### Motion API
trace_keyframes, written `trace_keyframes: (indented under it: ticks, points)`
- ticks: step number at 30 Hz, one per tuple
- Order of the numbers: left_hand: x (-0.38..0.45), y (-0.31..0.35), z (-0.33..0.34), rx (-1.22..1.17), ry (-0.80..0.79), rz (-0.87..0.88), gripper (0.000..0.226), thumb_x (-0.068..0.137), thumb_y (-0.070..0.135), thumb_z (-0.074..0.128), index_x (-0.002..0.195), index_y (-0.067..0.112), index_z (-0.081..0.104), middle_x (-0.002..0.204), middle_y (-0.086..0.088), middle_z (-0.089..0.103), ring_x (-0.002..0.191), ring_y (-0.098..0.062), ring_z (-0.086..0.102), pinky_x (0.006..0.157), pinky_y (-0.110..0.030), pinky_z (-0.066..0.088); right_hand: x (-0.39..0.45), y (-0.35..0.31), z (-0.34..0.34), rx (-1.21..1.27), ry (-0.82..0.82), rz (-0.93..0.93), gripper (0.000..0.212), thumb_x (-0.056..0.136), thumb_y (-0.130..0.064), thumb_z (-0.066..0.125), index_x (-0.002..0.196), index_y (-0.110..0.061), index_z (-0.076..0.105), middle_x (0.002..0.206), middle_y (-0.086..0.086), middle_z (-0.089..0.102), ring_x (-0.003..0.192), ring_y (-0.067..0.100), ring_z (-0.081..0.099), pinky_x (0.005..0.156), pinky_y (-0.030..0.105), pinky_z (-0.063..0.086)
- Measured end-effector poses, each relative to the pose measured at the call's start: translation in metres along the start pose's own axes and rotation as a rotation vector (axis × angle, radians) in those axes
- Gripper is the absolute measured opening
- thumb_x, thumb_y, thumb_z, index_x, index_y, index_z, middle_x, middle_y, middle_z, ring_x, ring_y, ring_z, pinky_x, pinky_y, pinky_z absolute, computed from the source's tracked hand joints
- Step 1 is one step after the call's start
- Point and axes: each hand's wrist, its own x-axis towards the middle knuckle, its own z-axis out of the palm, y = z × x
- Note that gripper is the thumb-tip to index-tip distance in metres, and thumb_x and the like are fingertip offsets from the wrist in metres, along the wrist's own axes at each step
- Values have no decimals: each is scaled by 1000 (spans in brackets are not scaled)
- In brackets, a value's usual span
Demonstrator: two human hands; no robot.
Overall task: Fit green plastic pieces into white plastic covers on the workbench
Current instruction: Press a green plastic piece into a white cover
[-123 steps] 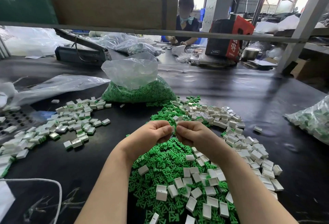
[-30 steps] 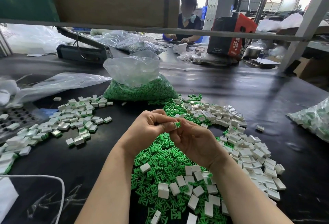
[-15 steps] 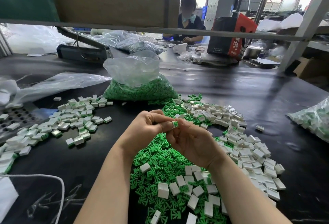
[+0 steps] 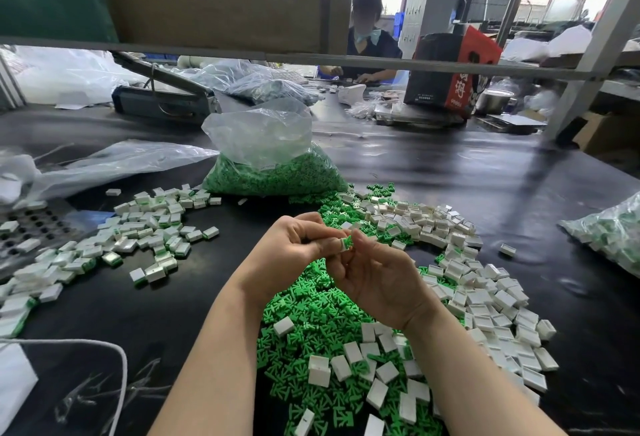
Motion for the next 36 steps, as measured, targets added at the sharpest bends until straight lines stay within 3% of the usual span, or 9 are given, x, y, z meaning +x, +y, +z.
trace_keyframes:
  ticks: [5,14,17,19,22,31,36]
  points:
    - [0,1,0,-29,13,11,15,84,1,68,92,9,77,89,-12,47,89,-20,55,96,-42,48,1,1,-2,33,1,-8,23,88,-27,57,97,-13,73,83,2,58,72,9,57,71,17,50]
    - [-1,1,-1,-79,11,16,15,85,-1,67,94,4,77,89,-13,50,87,-22,58,93,-45,50,1,1,-5,71,-23,-28,22,88,-22,62,103,-7,70,89,4,61,77,10,60,78,18,52]
    - [0,0,-1,-93,11,34,15,86,-1,65,95,2,76,83,-11,51,84,-18,59,92,-38,52,2,3,-5,16,-38,-38,34,87,-29,68,112,-7,65,90,4,58,81,10,57,77,18,49]
    - [1,0,0,-91,11,40,15,86,-1,65,96,0,76,82,-13,50,84,-20,57,94,-43,50,2,3,-6,10,-40,-37,41,85,-33,71,115,-6,62,89,4,58,81,11,57,76,18,48]
    - [1,-2,0,-91,7,34,15,85,0,66,96,0,76,81,-12,50,86,-21,55,97,-45,48,2,2,-6,4,-51,-44,37,82,-35,75,109,-10,68,87,3,61,80,11,59,75,18,49]
    - [0,-1,0,-133,-7,52,14,84,2,66,93,4,77,81,-11,52,81,-16,60,90,-34,53,2,2,-6,87,-63,-54,29,84,-22,72,108,-7,69,88,5,60,79,11,60,80,19,52]
    - [0,0,2,-80,-12,53,15,84,-1,66,93,5,77,83,-13,50,81,-17,57,89,-36,51,3,3,-6,1,7,-50,25,88,-21,59,106,-11,73,83,1,58,71,9,56,71,16,50]
